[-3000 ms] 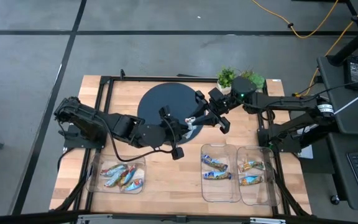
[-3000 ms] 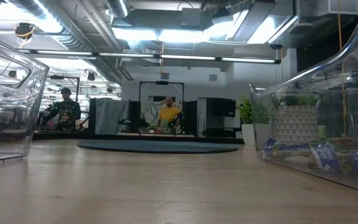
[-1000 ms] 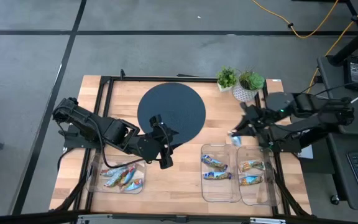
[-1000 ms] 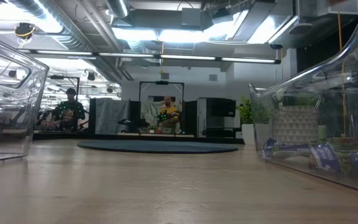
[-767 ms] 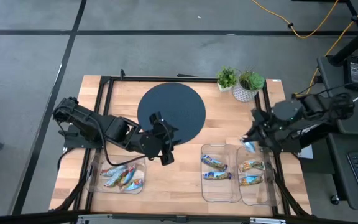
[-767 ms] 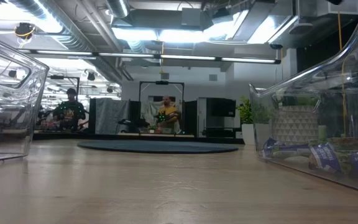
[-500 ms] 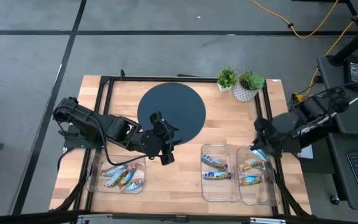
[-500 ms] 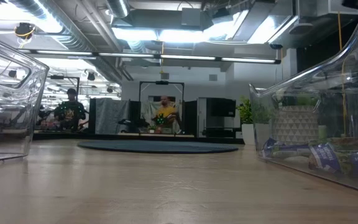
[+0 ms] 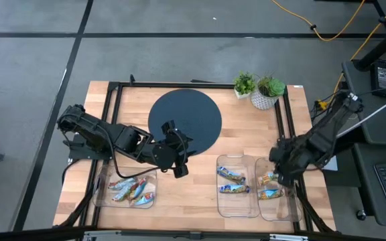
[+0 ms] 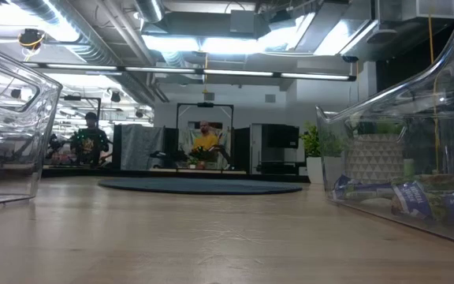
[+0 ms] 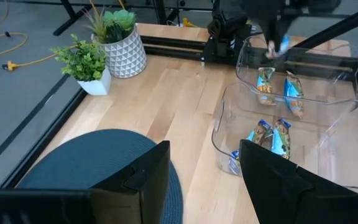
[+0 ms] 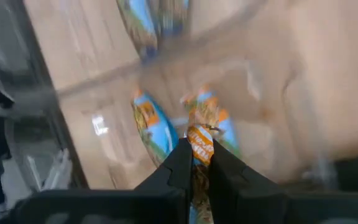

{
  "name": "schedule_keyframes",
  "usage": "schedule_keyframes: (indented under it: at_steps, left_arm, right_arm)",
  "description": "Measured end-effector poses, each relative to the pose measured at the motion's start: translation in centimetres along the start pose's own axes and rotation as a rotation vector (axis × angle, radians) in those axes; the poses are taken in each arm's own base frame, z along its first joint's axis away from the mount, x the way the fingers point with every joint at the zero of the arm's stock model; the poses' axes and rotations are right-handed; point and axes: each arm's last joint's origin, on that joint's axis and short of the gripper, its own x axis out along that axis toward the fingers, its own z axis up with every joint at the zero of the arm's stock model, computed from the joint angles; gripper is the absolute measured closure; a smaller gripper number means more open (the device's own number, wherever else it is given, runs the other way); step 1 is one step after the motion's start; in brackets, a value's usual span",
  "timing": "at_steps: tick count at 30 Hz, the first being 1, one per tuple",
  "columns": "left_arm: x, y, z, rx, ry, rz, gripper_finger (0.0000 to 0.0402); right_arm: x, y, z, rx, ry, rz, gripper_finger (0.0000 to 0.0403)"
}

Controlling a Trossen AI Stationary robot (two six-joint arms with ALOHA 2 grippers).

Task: Pick and place Granola Bars by type
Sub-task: Put the yellow granola bar into the right transparent bin, then return to Home Position

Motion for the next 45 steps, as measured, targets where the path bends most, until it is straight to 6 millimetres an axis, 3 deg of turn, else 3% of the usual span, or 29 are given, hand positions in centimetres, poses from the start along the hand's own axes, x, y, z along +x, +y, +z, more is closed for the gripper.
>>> schedule_keyframes:
  at_steps: [8,16,31,40,45]
  left_arm:
    - [0.0,0.0,0.0,-0.016,-0.003,0.004,0.0217]
    - [0.0,0.0,0.0,-0.028,-0.004,0.005,0.0217]
    - [0.0,-0.1,0.3,-0.050,-0.032,0.002,0.0217]
    - [-0.1,-0.2,0.3,-0.054,-0.031,-0.005,0.0217]
    - [-1.2,0.1,0.5,-0.054,-0.061,0.007,0.0217]
  right_arm:
    - [6.6,-1.0,-2.1,0.070,0.067,0.059,0.0369]
    - [8.6,-1.3,-2.4,0.081,0.079,0.074,0.0368]
    - [9.1,-0.3,-1.9,0.045,0.052,0.126,0.0352]
    - [7.8,0.1,-1.6,0.068,0.036,0.120,0.0209]
    - [4.6,1.4,-0.2,-0.031,-0.155,0.072,0.0159]
